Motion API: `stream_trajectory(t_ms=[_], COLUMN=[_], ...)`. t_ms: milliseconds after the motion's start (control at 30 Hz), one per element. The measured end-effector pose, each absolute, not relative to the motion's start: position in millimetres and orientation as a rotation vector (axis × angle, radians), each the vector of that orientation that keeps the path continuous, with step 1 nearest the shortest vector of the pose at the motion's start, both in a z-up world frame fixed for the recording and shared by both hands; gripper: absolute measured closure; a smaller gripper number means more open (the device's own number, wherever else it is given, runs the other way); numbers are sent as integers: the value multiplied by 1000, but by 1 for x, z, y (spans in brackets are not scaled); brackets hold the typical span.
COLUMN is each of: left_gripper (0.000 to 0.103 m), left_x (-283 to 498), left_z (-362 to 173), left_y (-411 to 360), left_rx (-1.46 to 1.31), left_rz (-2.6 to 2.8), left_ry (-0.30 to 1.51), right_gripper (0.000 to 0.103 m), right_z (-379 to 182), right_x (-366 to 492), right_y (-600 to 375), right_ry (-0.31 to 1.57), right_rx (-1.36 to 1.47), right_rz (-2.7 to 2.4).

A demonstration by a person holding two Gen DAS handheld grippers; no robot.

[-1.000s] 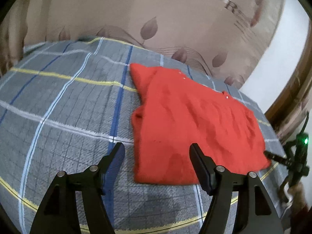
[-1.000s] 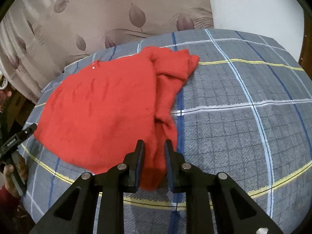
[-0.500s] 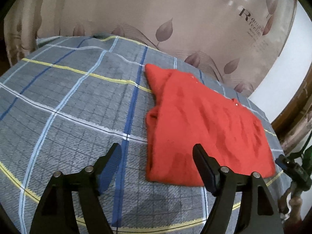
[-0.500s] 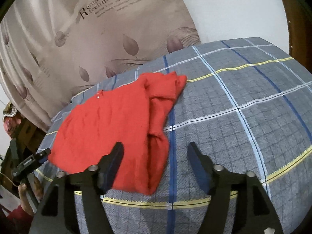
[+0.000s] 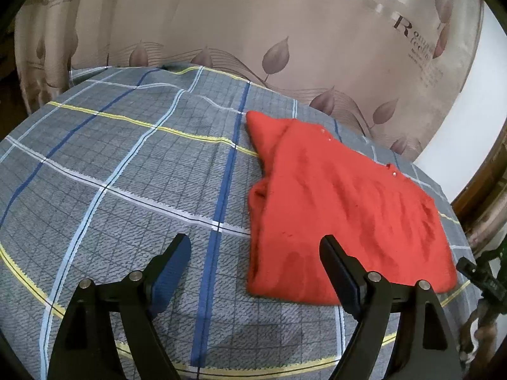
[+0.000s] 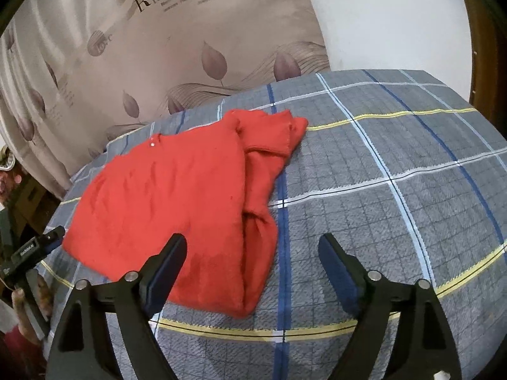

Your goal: Fold small clothes

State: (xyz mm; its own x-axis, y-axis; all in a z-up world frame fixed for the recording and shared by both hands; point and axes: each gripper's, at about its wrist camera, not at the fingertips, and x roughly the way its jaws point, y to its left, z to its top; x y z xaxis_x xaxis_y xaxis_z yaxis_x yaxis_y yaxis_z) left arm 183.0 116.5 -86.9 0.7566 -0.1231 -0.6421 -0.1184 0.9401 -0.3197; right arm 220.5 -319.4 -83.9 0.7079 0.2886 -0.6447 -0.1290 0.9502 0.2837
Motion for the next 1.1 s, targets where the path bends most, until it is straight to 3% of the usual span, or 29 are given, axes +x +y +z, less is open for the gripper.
stream_trajectory(t_ms=[800, 967, 1100], left_gripper=[19, 19, 20], left_x=[184, 180, 206], left_z=[-86, -73, -59], left_y=[110, 125, 139], left_rx=[-313, -404, -351], left_rz=[38, -246, -364], left_ry=[728, 648, 703], right_gripper=[11, 10, 10], right_z=[-85, -85, -86], right_x=[224, 224, 223], right_y=[-313, -313, -310], right_ry=[770, 776, 777], right_rx=[187, 181, 172], right_rz=[158, 156, 166])
